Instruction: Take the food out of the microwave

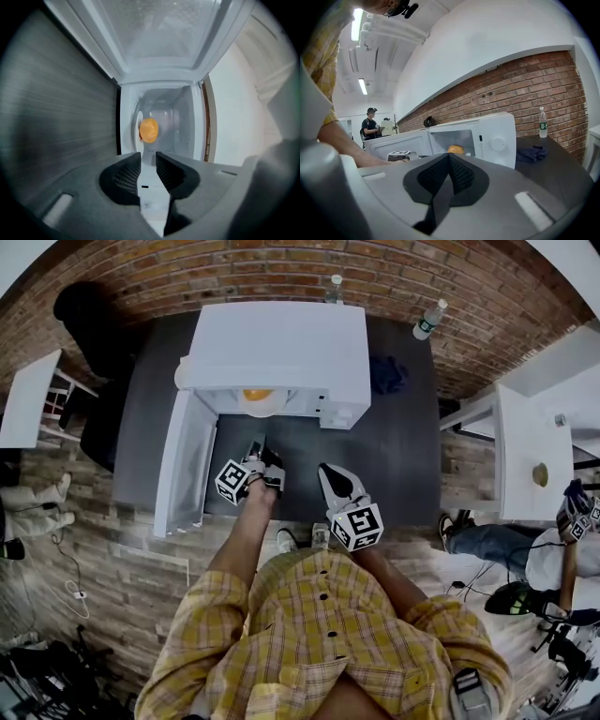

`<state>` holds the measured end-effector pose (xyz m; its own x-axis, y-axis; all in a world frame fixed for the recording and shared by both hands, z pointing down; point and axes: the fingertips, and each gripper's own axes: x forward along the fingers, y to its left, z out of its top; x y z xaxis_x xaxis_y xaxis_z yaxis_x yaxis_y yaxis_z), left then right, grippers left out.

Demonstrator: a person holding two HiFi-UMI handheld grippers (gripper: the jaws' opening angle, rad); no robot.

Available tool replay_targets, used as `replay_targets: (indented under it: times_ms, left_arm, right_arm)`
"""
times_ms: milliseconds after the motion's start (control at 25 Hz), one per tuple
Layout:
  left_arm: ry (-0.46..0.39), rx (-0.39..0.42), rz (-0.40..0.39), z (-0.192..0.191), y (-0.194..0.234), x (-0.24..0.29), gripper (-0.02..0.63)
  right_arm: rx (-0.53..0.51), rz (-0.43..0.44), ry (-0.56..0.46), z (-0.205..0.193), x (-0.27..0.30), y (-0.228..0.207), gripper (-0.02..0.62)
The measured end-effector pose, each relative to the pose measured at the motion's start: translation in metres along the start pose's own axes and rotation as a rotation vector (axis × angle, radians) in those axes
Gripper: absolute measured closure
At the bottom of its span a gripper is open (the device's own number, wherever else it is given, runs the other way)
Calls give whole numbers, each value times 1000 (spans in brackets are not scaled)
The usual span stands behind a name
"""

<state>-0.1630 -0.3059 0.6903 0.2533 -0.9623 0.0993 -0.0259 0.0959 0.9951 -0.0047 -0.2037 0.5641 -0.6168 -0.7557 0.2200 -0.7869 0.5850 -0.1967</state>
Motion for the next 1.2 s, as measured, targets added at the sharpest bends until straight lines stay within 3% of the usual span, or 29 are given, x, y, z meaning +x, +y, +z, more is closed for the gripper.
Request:
replay_targets:
  times_ms: [360, 1200]
  left_arm:
    - [-77, -68, 30, 16, 17, 25, 506]
    - [-98, -61, 94, 36, 29, 62, 512]
  right_arm:
    - [-1, -14, 10, -2, 7, -8, 592]
    - [9, -47, 33, -7, 14, -17, 592]
